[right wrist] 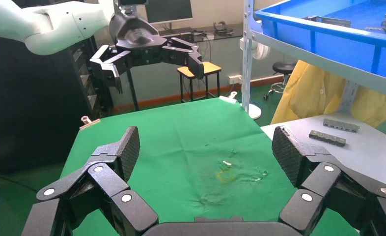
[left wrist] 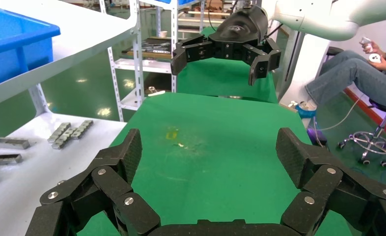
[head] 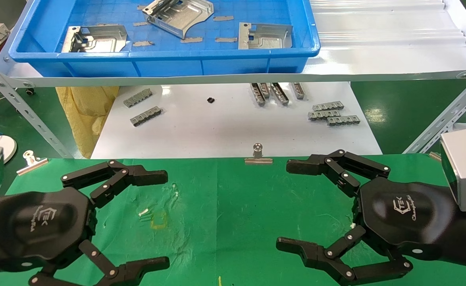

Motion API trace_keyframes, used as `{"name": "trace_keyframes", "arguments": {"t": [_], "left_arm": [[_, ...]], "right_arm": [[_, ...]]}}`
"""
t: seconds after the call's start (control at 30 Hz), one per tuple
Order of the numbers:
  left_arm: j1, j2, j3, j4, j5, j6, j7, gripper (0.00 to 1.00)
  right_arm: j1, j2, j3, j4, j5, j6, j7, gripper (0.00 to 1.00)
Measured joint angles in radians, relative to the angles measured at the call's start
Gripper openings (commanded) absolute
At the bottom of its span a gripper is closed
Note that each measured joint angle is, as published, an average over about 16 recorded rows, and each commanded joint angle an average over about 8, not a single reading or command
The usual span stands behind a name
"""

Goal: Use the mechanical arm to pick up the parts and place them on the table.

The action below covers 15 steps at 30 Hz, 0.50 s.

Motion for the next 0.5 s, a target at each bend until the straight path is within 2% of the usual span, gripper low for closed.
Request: {"name": "trace_keyframes", "arguments": {"t": [0.5], "left_arm": [[0.0, 0.0, 0.0, 0.0, 0.0, 0.0, 0.0, 1.0]], "right_arm": [[0.0, 0.0, 0.0, 0.0, 0.0, 0.0, 0.0, 1.0]]}}
